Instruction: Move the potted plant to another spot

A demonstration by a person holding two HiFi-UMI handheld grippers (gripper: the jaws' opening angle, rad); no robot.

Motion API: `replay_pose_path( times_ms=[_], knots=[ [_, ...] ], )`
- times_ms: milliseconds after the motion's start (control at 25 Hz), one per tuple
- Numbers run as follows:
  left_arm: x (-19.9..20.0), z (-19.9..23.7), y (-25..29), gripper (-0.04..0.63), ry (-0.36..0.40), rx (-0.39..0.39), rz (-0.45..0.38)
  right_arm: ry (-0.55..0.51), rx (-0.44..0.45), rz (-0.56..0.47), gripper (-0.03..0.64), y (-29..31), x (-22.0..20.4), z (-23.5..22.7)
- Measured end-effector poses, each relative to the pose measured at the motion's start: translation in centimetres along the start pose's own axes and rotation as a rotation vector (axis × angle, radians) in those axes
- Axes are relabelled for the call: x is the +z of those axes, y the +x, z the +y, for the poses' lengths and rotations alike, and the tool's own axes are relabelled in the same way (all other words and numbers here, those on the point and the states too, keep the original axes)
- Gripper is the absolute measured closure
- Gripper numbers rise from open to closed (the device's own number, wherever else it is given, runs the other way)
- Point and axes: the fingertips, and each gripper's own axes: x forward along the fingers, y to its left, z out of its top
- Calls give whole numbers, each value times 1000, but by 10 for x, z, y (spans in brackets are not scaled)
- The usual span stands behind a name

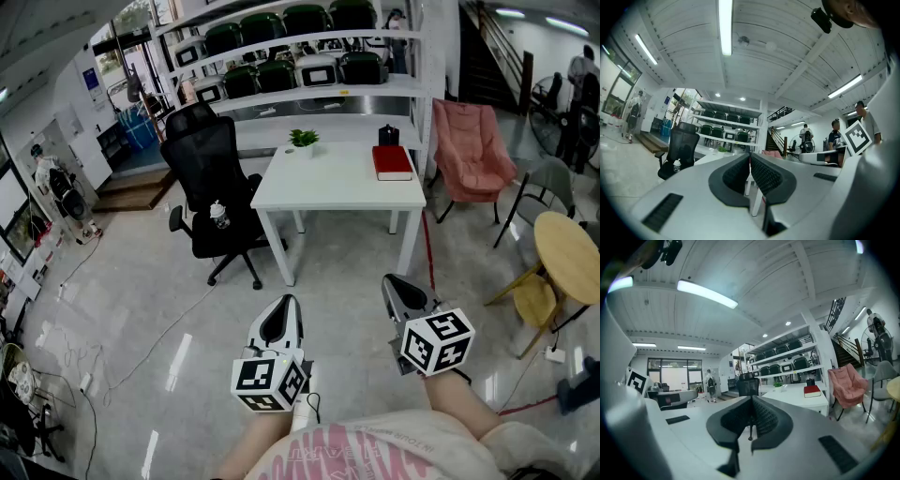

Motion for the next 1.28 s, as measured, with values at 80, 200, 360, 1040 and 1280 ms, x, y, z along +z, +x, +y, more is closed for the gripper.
replay_pose_path(
  times_ms=[80, 200, 360, 1040, 1280],
  knots=[
    [2, 0, -2, 569, -8, 0, 0, -2, 0, 3, 604, -1, 1, 2],
    [4, 2, -5, 569, -11, 0, -3, -4, 1, 6, 604, 0, 2, 4],
    [-1, 9, -5, 569, -14, 4, 0, -4, 3, 11, 604, 7, -4, 6],
    [-14, 95, 9, 569, -45, -19, 2, 51, -27, 37, 603, 77, -37, 29],
    [-28, 113, 30, 568, -67, -31, 43, 25, -7, 82, 604, 108, -44, 31]
  ],
)
